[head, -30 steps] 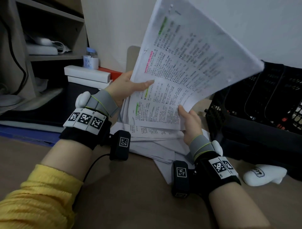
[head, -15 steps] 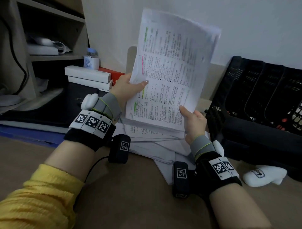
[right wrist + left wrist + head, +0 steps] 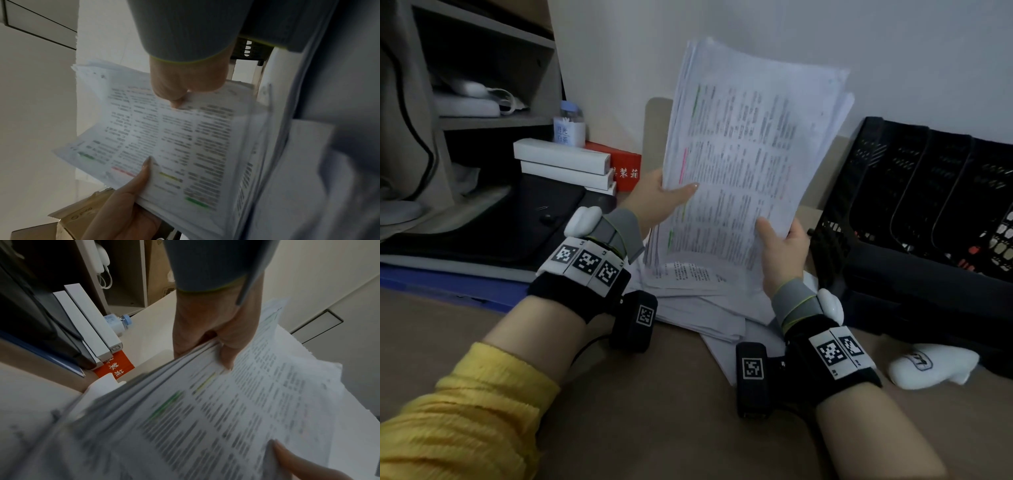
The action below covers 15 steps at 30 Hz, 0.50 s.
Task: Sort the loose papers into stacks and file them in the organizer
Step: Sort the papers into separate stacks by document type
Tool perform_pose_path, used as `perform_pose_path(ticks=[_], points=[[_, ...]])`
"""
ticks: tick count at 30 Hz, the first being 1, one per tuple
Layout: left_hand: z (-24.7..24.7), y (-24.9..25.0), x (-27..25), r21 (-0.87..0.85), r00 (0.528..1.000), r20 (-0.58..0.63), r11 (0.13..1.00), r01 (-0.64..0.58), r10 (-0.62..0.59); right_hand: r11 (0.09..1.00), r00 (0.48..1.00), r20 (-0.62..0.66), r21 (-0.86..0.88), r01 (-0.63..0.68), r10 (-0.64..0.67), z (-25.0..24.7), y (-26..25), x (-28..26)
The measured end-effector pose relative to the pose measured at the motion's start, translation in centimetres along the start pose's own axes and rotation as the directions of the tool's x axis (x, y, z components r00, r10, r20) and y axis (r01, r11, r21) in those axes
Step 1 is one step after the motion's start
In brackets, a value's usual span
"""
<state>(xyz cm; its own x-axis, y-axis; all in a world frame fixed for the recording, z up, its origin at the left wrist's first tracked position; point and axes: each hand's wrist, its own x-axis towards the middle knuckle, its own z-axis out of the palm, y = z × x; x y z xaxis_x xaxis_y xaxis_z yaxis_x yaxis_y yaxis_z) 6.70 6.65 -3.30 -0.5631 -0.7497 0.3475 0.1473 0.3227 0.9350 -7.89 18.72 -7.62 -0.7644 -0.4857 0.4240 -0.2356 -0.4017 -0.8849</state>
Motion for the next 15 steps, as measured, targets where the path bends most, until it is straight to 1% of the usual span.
perform_pose_path(ticks=[3,5,8,12,15], points=[[-0.15,-0.17,0.17,-0.034,1.000,-0.001,0.999,0.030,-0.030,1.000,1.000,0.011,0.002,0.001,-0.001,0.25,-0.29,-0.18],[-0.22,-0.04,0.22,-0.077,0.999,-0.019,0.996,0.047,-0.049,1.000,1.000,-0.008,-0.015,0.002,-0.003,0.42,-0.49,-0.22],[-0.41,0.09,0.34,-0.134,0.997,-0.013,0.988,0.073,-0.076,0.999,1.000,-0.018,-0.031,0.006,-0.006,0.54,-0.45,-0.07],[-0.74,-0.08,0.42,-0.195,0.993,0.043,0.973,0.119,-0.113,0.996,0.996,0.047,-0.032,-0.079,0.080,0.49,0.05,-0.12],[-1.03,-0.27,0.62,-0.203,0.984,0.090,0.964,0.170,-0.155,0.980,0.974,0.115,-0.044,-0.192,0.196,0.32,0.33,-0.21]])
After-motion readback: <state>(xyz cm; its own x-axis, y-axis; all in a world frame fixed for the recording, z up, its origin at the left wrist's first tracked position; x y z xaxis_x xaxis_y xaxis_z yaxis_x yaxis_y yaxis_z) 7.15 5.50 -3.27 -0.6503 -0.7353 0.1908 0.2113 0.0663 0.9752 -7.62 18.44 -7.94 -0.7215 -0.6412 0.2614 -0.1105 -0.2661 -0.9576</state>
